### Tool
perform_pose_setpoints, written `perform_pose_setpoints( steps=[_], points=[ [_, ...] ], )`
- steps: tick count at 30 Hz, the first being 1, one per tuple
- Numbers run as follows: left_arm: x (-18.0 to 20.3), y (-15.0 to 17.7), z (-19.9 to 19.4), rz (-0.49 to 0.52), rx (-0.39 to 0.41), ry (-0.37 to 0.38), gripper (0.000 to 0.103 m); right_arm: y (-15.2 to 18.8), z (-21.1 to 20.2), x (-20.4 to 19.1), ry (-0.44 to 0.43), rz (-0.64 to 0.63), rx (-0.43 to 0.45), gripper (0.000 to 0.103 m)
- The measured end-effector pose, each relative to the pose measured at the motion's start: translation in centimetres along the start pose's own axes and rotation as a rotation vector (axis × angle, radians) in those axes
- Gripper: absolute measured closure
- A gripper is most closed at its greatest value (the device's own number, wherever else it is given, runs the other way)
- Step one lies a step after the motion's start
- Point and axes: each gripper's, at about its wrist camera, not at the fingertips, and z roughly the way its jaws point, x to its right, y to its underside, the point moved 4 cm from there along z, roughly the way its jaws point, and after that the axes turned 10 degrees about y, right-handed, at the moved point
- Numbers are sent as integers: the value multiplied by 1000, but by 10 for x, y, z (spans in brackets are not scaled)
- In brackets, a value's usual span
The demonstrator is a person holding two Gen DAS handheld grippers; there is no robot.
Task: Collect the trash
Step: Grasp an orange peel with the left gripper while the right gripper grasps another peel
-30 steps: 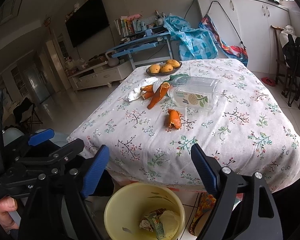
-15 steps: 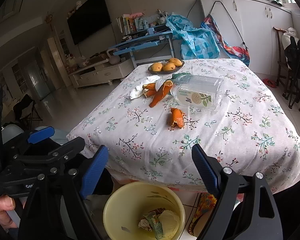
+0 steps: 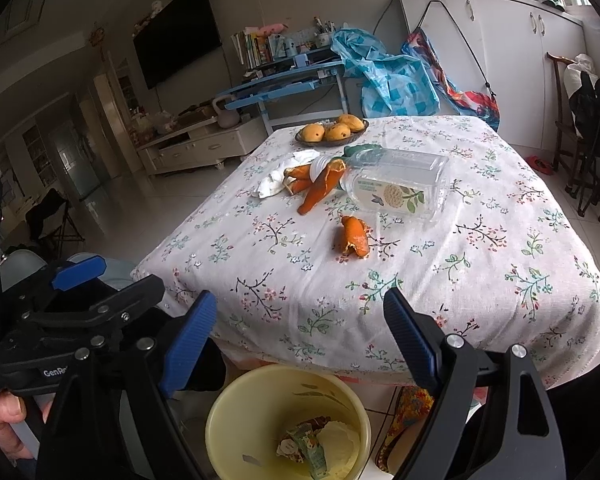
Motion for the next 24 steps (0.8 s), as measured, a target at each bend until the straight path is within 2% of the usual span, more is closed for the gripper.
perform_pose_setpoints(
  steps=[8, 12, 15, 17, 24],
  points=[
    [-13, -22, -6, -36, 37, 0, 7, -15, 7, 11, 14, 42, 2, 21],
    [-11, -47, 1, -43, 63, 12, 7, -21, 16, 14, 22, 42, -12, 22],
    [-8, -64, 11, -34, 56, 66, 7, -28, 27, 16, 27, 39, -26, 28],
    [3, -76, 24, 14, 54, 78, 7, -30, 38, 17, 33, 36, -46, 34],
    [28, -101, 93, 113, -75, 171, 7, -31, 65, 17, 57, 10, -86, 44]
  ],
)
